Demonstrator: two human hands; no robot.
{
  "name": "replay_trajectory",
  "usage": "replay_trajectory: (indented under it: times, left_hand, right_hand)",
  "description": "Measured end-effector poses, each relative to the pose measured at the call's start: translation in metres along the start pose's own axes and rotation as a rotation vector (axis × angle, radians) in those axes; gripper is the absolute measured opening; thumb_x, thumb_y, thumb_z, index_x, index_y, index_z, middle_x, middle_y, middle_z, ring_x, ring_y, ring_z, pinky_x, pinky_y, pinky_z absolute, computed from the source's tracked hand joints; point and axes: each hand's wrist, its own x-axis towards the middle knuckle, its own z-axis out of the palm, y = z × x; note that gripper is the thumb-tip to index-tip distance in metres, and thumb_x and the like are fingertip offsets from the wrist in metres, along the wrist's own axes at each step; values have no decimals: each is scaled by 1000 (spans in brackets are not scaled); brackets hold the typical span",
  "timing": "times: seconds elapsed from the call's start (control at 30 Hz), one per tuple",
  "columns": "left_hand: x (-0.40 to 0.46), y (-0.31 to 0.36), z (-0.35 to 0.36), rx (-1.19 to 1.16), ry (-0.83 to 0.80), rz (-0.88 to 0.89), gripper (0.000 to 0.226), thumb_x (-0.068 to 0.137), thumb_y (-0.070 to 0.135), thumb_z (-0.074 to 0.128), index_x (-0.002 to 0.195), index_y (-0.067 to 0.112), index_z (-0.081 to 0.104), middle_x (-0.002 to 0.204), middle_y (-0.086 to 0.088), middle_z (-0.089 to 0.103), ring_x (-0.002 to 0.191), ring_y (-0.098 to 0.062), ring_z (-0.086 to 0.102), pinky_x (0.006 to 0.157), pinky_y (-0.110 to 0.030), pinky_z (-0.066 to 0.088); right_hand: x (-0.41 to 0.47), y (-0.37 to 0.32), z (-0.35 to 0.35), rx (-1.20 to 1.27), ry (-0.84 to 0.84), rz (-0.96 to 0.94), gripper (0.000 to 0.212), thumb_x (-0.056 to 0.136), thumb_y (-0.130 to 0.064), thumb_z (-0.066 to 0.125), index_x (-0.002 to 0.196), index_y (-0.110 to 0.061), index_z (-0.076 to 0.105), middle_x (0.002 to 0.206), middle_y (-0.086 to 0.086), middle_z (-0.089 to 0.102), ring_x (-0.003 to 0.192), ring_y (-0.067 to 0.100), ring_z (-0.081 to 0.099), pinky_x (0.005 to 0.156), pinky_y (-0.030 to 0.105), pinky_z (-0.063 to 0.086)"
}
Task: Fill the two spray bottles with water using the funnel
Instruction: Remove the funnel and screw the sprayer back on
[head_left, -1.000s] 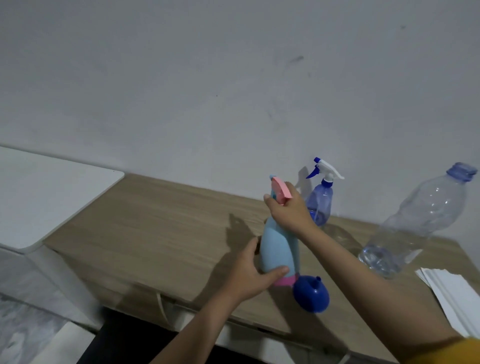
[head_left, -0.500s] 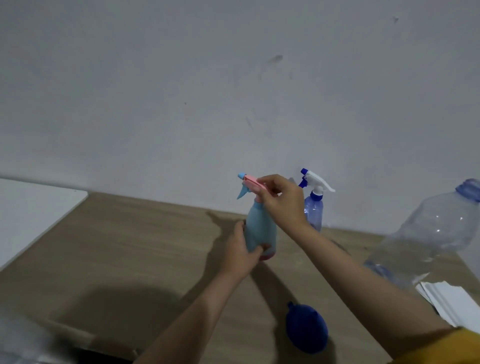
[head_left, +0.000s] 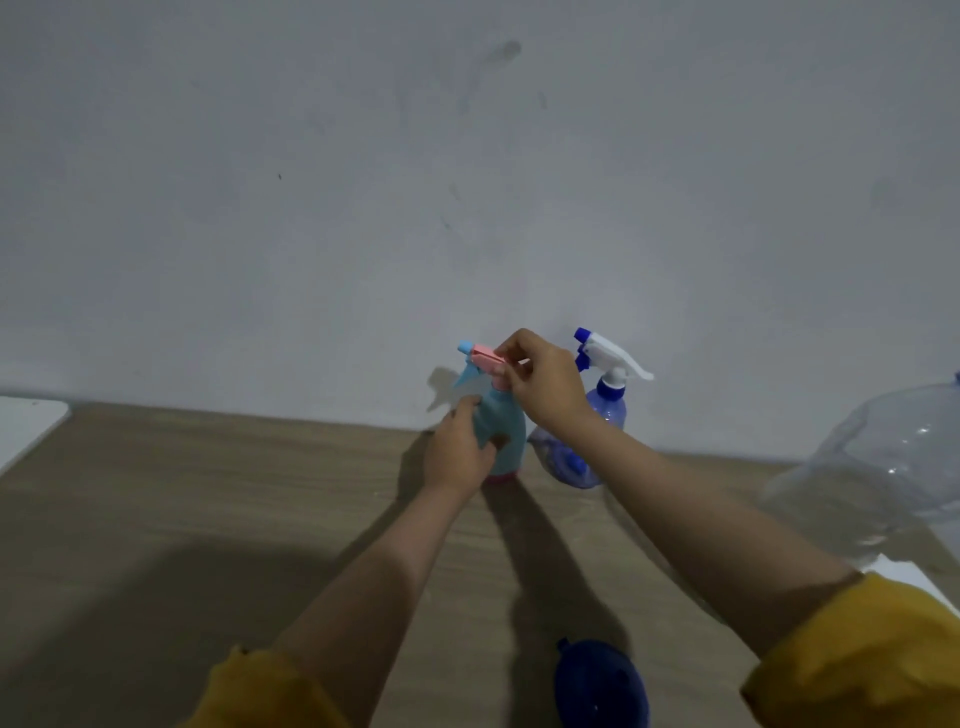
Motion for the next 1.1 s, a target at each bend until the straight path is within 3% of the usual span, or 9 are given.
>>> replay_trajectory:
  times: [0.17, 0.3, 0.43, 0.57, 0.7, 0.83, 0.93, 1.0, 1.1]
  left_hand:
    - [1, -5, 2, 24, -15, 2, 55, 78, 36, 73, 124, 21, 47, 118, -2, 61, 105, -22, 60, 82, -43, 55]
    - [-1, 5, 3, 75, 9, -14, 46, 82, 24, 68, 123, 17, 48, 118, -7, 62, 106, -27, 60, 84, -44, 54]
    - [-15, 24, 7, 97, 2, -113, 26, 89, 30, 54, 111, 18, 47, 110, -10, 63, 99, -31, 62, 84, -45, 53]
    - [-55, 59, 17, 24, -42, -220, 57, 81, 28, 67, 127, 7, 41, 121, -15, 56, 109, -36, 56, 88, -40, 47]
    - [-104, 93, 38, -133, -137, -168, 59, 77, 31, 70, 126, 15, 42, 125, -10, 55, 107, -28, 57, 91, -43, 50]
    - [-147, 128, 57, -239, -340, -52, 93, 62, 54, 75, 140, 37, 26, 146, 7, 37, 126, -18, 45, 98, -40, 45]
    - [-168, 162, 71, -301, -405, 79, 110, 59, 50, 83, 145, 35, 17, 153, 6, 26, 137, -12, 30, 101, -28, 36]
    - [-177, 188, 80, -349, -343, 119, 116, 55, 49, 85, 147, 32, 16, 155, 5, 23, 139, -12, 26, 108, -30, 31]
    - [-186, 226, 92, -449, -151, 98, 117, 57, 39, 87, 148, 26, 14, 155, 3, 23, 139, -12, 27, 108, -26, 28]
  right_hand:
    - [-9, 7, 6, -90, -23, -29, 13, 91, -13, 58, 102, -20, 58, 92, 2, 70, 87, 26, 61, 72, 47, 55]
    - [-29, -6, -3, -144, -79, -59, 35, 89, -5, 56, 124, -12, 55, 116, 11, 62, 103, 27, 58, 87, 42, 51]
    - [-87, -7, -14, -106, -33, -85, 44, 86, -3, 57, 129, -11, 54, 128, 9, 56, 117, 22, 52, 101, 30, 44]
    - [-167, 18, -46, -76, 90, -102, 25, 83, -9, 56, 106, -7, 66, 101, 7, 66, 95, 21, 60, 86, 23, 46]
    - [-252, 60, -92, -186, 107, 31, 14, 80, -9, 62, 92, -12, 69, 85, 2, 62, 77, 15, 59, 69, 11, 36]
    - [-305, 107, -148, -318, 36, 207, 15, 84, -16, 63, 99, -14, 67, 95, 4, 62, 84, 21, 62, 68, 23, 43]
    - [-321, 135, -183, -507, -84, 390, 41, 87, -32, 60, 125, -20, 53, 120, 7, 54, 107, 24, 54, 82, 27, 47]
    - [-325, 150, -195, -593, -233, 467, 56, 84, -34, 62, 136, -27, 40, 131, 8, 44, 116, 27, 46, 89, 35, 49]
    - [-331, 167, -197, -603, -345, 350, 36, 90, -28, 51, 125, -23, 51, 124, 8, 46, 111, 25, 44, 90, 32, 46]
